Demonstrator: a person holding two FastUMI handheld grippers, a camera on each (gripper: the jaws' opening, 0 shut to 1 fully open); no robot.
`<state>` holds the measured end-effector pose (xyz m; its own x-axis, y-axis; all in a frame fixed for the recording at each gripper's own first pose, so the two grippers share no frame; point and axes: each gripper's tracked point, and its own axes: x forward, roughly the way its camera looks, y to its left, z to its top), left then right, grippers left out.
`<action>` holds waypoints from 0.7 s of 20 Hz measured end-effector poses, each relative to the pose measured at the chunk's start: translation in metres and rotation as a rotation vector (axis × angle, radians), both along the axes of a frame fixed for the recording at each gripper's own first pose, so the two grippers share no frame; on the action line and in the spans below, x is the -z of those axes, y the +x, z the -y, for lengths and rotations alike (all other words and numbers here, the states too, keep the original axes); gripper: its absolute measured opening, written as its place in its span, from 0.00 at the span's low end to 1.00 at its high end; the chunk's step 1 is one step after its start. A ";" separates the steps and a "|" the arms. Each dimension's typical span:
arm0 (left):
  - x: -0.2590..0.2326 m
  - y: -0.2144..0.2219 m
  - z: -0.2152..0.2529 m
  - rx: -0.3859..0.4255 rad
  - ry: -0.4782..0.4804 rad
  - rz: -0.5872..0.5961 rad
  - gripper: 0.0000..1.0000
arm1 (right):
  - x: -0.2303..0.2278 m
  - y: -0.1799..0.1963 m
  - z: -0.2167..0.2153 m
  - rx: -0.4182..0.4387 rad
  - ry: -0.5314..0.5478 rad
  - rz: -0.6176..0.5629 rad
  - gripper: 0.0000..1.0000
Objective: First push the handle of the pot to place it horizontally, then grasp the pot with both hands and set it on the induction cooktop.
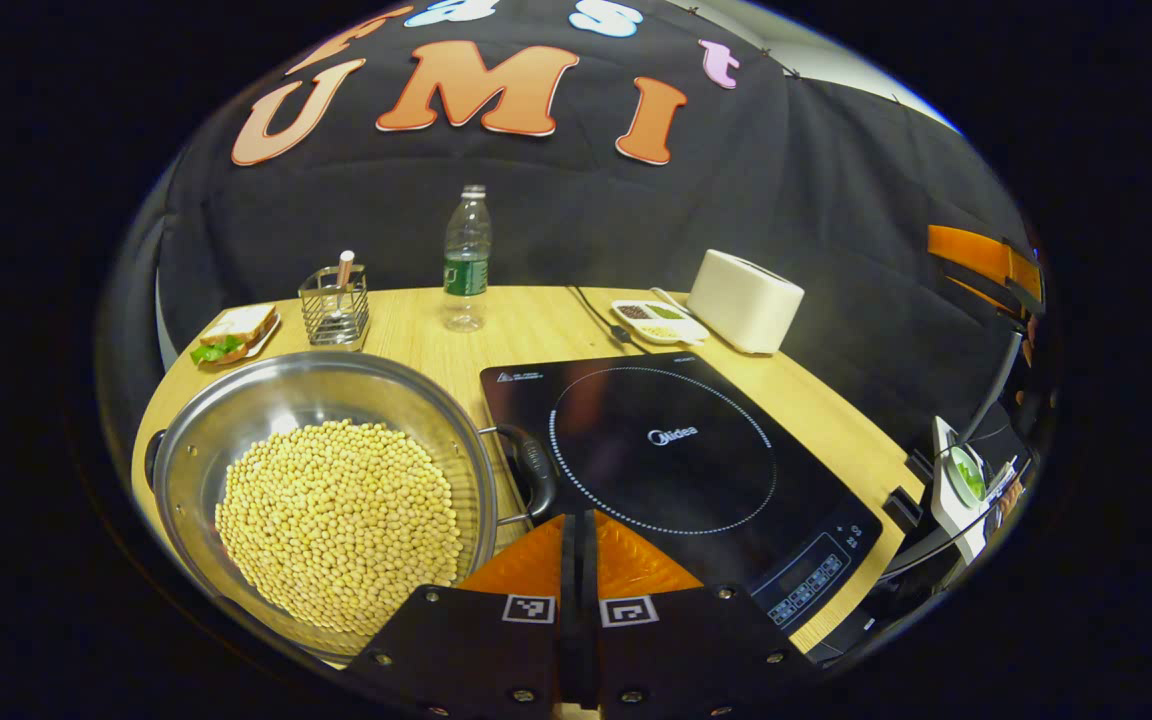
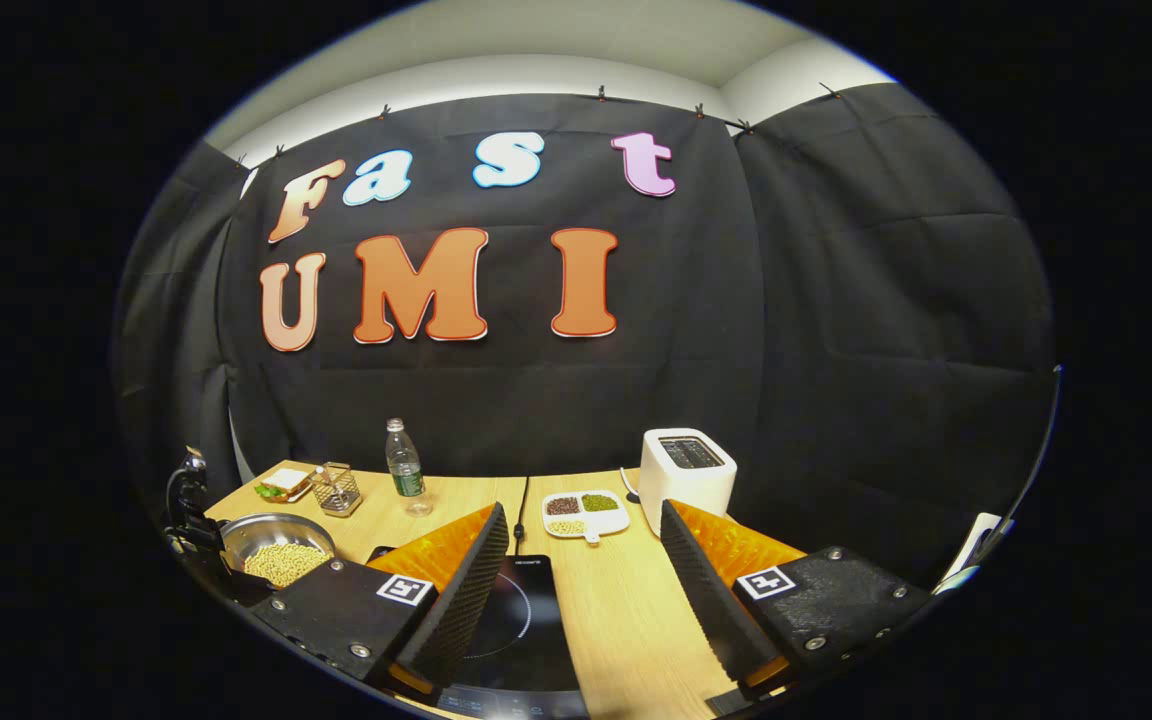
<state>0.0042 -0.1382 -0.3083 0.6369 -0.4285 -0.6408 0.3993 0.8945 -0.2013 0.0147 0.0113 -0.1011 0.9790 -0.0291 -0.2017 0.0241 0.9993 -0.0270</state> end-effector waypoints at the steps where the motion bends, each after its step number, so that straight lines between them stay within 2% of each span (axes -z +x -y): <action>1: -0.009 -0.002 -0.004 0.004 -0.004 0.019 0.02 | 0.002 -0.002 -0.010 -0.010 -0.003 -0.003 0.95; 3: -0.026 0.001 -0.021 -0.008 0.001 0.068 0.02 | 0.006 -0.003 -0.032 -0.030 -0.005 -0.012 0.95; 7: -0.060 0.013 -0.077 -0.089 0.013 0.165 0.02 | 0.023 -0.002 -0.078 -0.060 0.013 -0.040 0.95; 8: -0.064 0.016 -0.097 -0.114 0.029 0.183 0.02 | 0.027 -0.002 -0.091 -0.071 0.023 -0.051 1.00; 9: -0.068 0.019 -0.119 -0.143 0.054 0.200 0.03 | 0.033 -0.002 -0.104 -0.080 0.030 -0.063 0.95; 13: -0.077 0.029 -0.197 -0.274 0.100 0.246 0.03 | 0.065 0.001 -0.160 -0.115 0.048 -0.132 0.95; 14: -0.078 0.031 -0.212 -0.301 0.100 0.246 0.09 | 0.076 -0.001 -0.177 -0.133 0.048 -0.159 0.95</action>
<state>0.0350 0.0740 -0.2307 0.8641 -0.1425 -0.4827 0.1416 0.9892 -0.0384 0.0140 0.1884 -0.1767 0.9294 0.1121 -0.3515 -0.1092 0.9936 0.0282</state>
